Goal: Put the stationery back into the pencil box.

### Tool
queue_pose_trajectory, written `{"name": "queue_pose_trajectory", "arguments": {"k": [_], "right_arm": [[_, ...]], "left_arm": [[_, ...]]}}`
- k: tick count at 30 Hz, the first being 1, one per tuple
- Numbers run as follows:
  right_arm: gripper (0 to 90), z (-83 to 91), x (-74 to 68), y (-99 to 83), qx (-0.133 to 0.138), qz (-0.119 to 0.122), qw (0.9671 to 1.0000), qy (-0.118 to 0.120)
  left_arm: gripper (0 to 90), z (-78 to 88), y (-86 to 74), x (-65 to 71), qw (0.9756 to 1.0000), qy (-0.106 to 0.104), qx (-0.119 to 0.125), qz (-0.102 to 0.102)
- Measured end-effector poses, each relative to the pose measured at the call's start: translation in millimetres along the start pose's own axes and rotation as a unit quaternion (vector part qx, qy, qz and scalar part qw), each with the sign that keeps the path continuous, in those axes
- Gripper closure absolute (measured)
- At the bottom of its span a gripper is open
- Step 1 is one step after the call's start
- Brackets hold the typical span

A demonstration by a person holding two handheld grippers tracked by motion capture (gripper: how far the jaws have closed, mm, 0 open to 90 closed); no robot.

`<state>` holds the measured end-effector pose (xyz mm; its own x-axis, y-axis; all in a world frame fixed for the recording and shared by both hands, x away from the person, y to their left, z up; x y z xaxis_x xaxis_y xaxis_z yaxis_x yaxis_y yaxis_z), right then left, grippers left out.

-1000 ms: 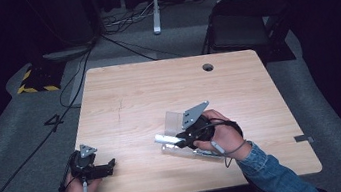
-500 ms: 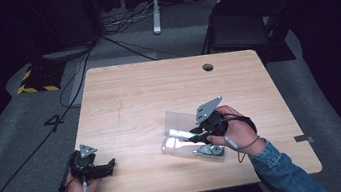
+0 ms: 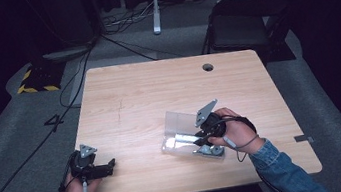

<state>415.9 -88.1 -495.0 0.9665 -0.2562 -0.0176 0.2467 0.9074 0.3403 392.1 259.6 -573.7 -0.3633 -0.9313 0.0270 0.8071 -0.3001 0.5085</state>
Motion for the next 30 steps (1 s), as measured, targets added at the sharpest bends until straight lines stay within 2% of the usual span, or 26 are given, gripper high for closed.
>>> {"name": "queue_pose_trajectory", "arguments": {"k": [7, 12, 22, 30], "right_arm": [[71.5, -15.1, 2.7, -5.7, -0.031, -0.006, 0.9995, 0.009], [71.5, -20.3, 3.8, -7.0, -0.042, -0.004, 0.9991, 0.010], [71.5, -31.5, 8.5, -6.7, -0.052, 0.007, 0.9985, 0.015], [71.4, -36.0, 12.3, -7.8, -0.046, -0.009, 0.9986, 0.024]], "left_arm": [[0.1, -0.1, 0.1, 0.2, 1.0000, 0.000, 0.000, 0.002], [0.1, -0.1, 0.1, 0.2, 1.0000, 0.000, 0.001, 0.002], [0.2, 0.3, -0.6, 0.7, 1.0000, 0.001, 0.002, 0.003], [0.2, 0.4, -0.7, 0.7, 1.0000, 0.001, 0.002, 0.003]]}}
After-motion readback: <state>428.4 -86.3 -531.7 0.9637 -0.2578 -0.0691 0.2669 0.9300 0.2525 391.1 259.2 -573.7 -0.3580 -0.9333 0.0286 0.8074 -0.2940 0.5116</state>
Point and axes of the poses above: each handheld gripper's, and its own axes: z roughly backward along the jaws, y roughly out of its top, x roughly to its right, the point moved 9 cm from there along -z, roughly forward along the jaws, and after that the axes turned 11 degrees about -x, right-handed, at the moved point
